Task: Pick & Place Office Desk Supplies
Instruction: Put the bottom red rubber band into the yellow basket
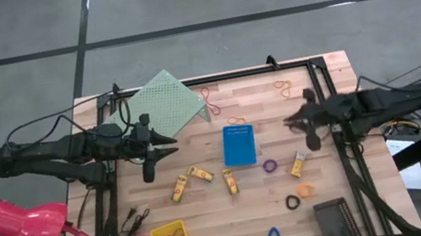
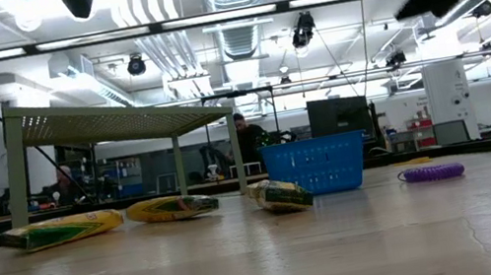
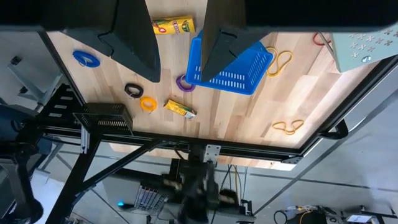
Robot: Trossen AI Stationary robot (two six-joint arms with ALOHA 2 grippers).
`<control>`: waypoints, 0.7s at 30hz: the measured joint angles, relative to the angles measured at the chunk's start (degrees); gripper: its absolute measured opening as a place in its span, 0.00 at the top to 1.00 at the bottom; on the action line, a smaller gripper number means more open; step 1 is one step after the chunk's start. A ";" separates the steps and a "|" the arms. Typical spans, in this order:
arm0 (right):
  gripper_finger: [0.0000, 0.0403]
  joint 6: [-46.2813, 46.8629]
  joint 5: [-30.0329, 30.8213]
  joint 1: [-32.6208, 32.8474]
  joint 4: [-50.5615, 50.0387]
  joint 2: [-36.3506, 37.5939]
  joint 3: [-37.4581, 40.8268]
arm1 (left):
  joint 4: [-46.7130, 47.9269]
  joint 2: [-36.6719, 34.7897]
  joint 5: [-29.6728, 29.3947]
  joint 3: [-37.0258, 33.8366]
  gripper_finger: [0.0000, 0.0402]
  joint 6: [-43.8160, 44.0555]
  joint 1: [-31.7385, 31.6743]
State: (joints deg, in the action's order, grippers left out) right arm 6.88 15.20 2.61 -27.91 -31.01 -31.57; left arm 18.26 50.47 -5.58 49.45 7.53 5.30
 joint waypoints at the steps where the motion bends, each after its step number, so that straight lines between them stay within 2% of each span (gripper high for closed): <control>1: 0.87 1.38 0.00 -1.83 0.32 -0.26 -1.48 | 0.03 0.01 0.00 0.00 0.70 0.00 0.00; 7: 0.87 11.91 -0.48 -12.45 0.40 -6.22 -9.46 | 0.04 -0.01 0.00 0.00 0.70 0.00 -0.01; 12: 0.87 5.69 -7.83 -18.52 0.42 -17.41 -15.19 | 0.17 -0.01 0.00 0.00 0.70 0.00 -0.02; 17: 0.87 4.69 -13.05 -23.90 0.82 -30.56 -20.17 | 0.17 0.00 0.00 0.00 0.70 0.00 -0.02; 21: 0.87 -1.99 -18.72 -25.69 10.32 -39.46 -21.54 | 0.17 -0.01 0.00 0.00 0.70 0.00 -0.02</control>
State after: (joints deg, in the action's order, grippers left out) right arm 4.89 -3.53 -23.08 -17.58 -70.48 -53.10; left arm 18.44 50.46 -5.58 49.45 7.53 5.28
